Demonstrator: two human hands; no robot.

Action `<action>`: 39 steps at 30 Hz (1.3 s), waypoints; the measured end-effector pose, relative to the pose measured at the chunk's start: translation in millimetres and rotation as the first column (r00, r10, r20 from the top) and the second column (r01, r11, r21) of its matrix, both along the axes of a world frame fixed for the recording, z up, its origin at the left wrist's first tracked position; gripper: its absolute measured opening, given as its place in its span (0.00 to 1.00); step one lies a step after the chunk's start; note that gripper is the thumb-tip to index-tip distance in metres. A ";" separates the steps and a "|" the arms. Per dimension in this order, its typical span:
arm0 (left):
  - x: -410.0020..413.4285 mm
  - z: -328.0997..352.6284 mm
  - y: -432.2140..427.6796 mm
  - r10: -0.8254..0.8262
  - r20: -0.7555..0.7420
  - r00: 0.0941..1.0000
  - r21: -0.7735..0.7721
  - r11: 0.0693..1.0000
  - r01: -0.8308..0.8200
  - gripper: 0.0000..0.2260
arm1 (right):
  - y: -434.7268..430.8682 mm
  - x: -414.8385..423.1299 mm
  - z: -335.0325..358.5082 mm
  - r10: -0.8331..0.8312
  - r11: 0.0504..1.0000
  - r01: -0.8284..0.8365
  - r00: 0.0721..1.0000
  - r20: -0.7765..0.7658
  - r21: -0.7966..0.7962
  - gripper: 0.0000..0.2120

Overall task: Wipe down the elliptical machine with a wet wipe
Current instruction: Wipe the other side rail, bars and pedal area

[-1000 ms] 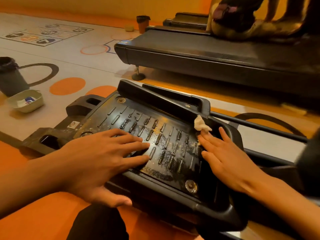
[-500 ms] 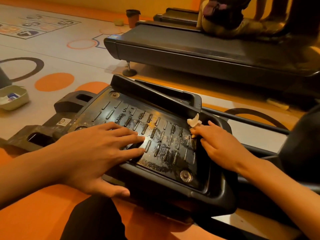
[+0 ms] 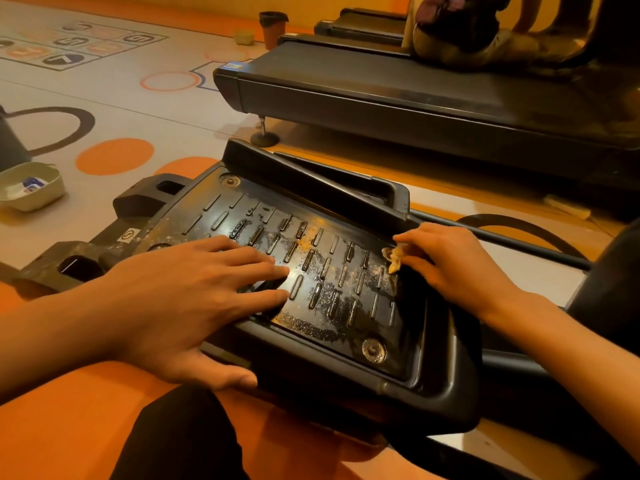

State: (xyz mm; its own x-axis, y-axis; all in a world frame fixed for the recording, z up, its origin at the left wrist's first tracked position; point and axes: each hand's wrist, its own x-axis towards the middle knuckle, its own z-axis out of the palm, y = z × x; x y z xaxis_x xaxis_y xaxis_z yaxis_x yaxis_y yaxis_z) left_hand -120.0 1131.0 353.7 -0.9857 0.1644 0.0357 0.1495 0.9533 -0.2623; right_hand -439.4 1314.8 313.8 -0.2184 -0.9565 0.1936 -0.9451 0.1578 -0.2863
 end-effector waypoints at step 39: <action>-1.2 -3.1 -3.2 0.011 0.076 0.997 0.065 0.998 -0.016 0.41 | 37.5 23.3 8.2 0.139 0.990 -0.139 0.987 0.075 -0.014 0.05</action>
State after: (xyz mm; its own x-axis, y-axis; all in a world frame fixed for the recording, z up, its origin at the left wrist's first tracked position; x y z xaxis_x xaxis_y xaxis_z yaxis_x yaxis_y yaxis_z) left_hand -121.2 1127.8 350.6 -0.9881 0.1512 -0.0283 0.1538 0.9702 -0.1873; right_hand -416.2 1352.3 321.9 -0.0978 -0.9768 0.1905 -0.9332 0.0235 -0.3586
